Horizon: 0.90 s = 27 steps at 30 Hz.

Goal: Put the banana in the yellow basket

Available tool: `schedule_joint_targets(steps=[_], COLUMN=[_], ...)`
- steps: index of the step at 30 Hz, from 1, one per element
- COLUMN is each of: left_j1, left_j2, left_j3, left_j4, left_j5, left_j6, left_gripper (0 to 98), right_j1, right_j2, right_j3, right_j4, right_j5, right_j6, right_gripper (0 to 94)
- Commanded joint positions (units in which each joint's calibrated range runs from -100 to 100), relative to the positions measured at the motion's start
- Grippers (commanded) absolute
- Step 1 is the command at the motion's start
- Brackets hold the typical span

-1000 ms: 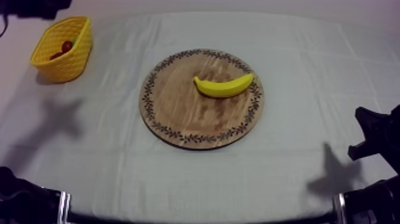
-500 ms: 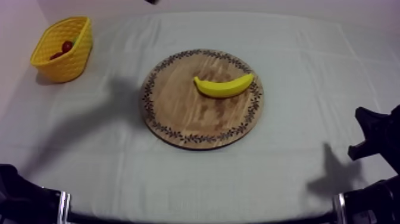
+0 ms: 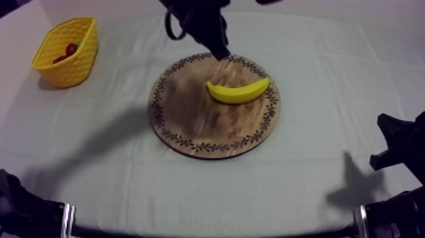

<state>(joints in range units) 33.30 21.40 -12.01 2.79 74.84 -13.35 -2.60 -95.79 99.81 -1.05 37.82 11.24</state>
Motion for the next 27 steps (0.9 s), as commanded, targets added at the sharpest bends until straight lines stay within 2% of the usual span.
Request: schedule_joint_targets(steps=[1, 5, 9, 14, 27], left_j1=[0.3, 0.8, 1.2, 1.7, 2.1], left_j2=[2.0, 4.2, 6.3, 9.5, 21.4], left_j3=[-0.2, -0.5, -0.5, -1.1, -9.3], left_j4=[-0.07, -0.17, -0.35, -0.21, 0.98], left_j5=[-0.2, -0.4, -0.3, -0.3, 1.5], left_j6=[0.1, 0.5, 0.8, 0.7, -0.7], left_gripper=[35.4, 60.5, 72.4, 76.7, 75.8], right_j1=[0.0, 0.0, 0.0, 0.0, 0.0], right_j2=[0.0, 0.0, 0.0, 0.0, 0.0], right_j3=[0.0, 0.0, 0.0, 0.0, 0.0], right_j4=[0.0, 0.0, 0.0, 0.0, 0.0], right_j5=[0.0, 0.0, 0.0, 0.0, 0.0], right_j6=[0.0, 0.0, 0.0, 0.0, 0.0], right_gripper=[0.2, 0.2, 0.2, 0.2, 0.2])
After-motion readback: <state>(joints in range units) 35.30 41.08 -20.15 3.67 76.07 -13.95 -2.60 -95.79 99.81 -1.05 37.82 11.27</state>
